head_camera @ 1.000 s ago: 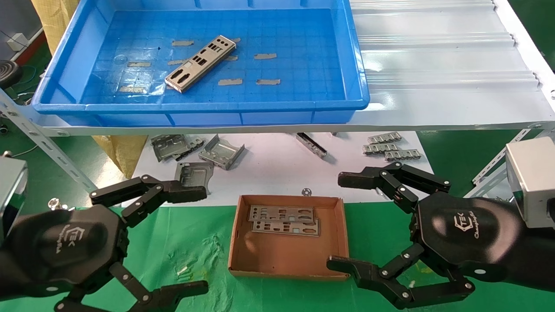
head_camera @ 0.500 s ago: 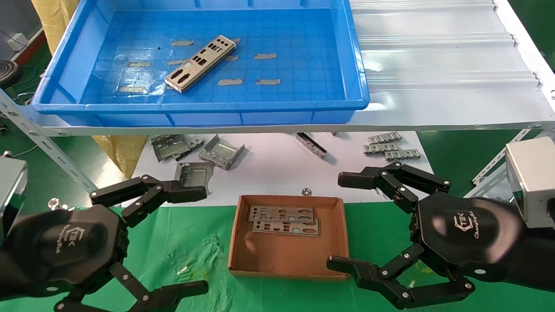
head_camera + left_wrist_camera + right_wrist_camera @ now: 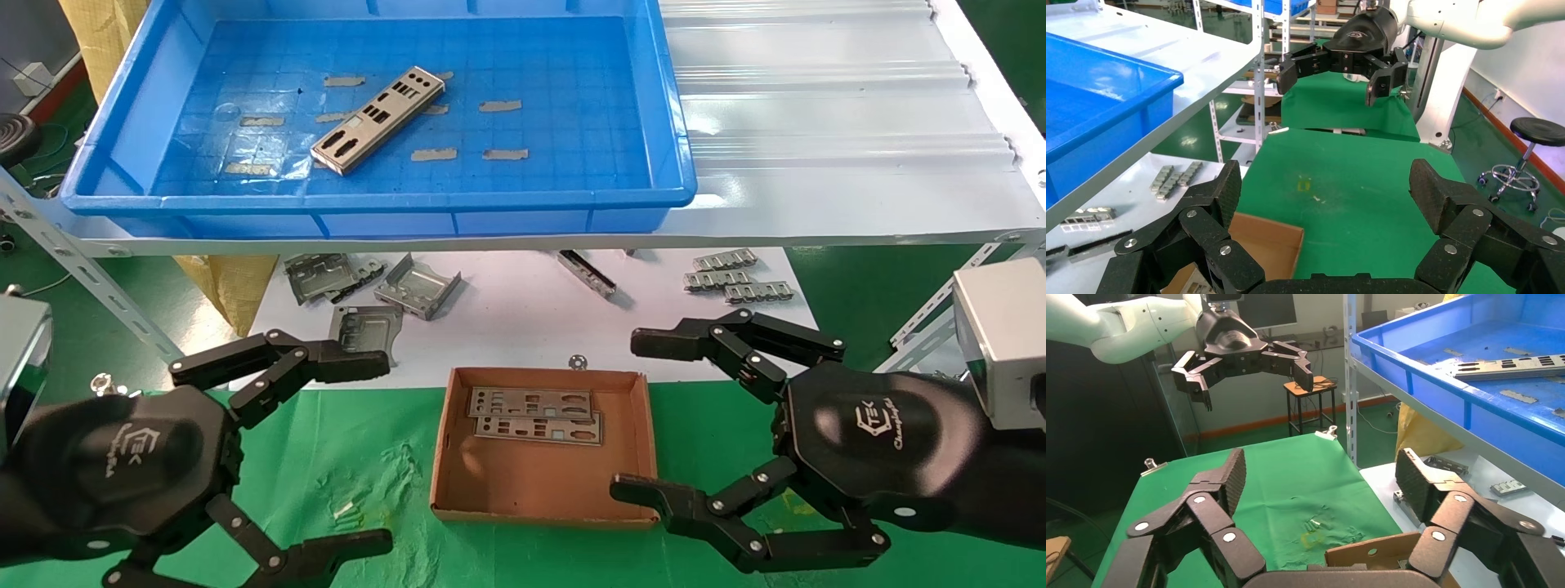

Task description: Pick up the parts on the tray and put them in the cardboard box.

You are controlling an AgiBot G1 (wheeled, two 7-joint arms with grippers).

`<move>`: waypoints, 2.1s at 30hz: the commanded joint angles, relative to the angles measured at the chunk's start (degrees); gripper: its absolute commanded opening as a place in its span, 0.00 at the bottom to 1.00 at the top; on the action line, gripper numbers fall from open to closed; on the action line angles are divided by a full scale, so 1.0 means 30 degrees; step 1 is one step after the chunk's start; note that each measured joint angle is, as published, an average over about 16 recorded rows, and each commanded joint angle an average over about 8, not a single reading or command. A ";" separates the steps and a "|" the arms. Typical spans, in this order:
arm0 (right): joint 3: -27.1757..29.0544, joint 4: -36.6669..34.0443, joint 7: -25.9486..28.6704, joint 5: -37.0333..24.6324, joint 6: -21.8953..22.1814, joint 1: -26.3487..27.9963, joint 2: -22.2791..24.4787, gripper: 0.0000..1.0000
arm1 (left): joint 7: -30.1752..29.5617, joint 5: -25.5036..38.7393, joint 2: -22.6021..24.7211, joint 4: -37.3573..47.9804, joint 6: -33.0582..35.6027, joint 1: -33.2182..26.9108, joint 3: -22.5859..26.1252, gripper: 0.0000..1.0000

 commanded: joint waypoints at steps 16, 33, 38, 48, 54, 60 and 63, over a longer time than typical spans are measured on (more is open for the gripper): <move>0.0000 0.0000 0.0000 0.0000 0.0000 0.0000 0.0000 0.00 | 0.0000 0.0000 0.0000 0.0000 0.0000 0.0000 0.0000 1.00; 0.0000 0.0000 0.0000 0.0000 0.0000 0.0000 0.0000 0.00 | 0.0058 0.0272 0.0215 0.0037 -0.0364 -0.0511 -0.0017 1.00; 0.0000 -0.0001 0.0000 0.0000 0.0000 0.0000 0.0000 0.00 | 0.0305 0.1815 0.1331 0.1099 -0.1521 -0.3084 0.0272 1.00; 0.0000 -0.0001 0.0000 0.0000 0.0000 0.0000 0.0000 0.00 | 0.1010 0.7510 0.5989 1.0196 -0.3150 -1.1915 0.2906 1.00; 0.0000 -0.0001 0.0000 0.0000 0.0000 0.0000 0.0000 0.00 | 0.1059 1.0584 0.8335 1.6070 -0.4632 -1.5552 0.4576 1.00; 0.0000 -0.0001 0.0000 0.0000 0.0000 0.0000 0.0000 0.00 | 0.0815 1.2149 0.9945 1.9966 -0.6515 -1.7190 0.5436 1.00; 0.0000 -0.0001 0.0000 0.0000 0.0000 0.0000 0.0000 0.00 | 0.0819 1.2587 1.0521 2.1103 -0.7297 -1.7553 0.5689 1.00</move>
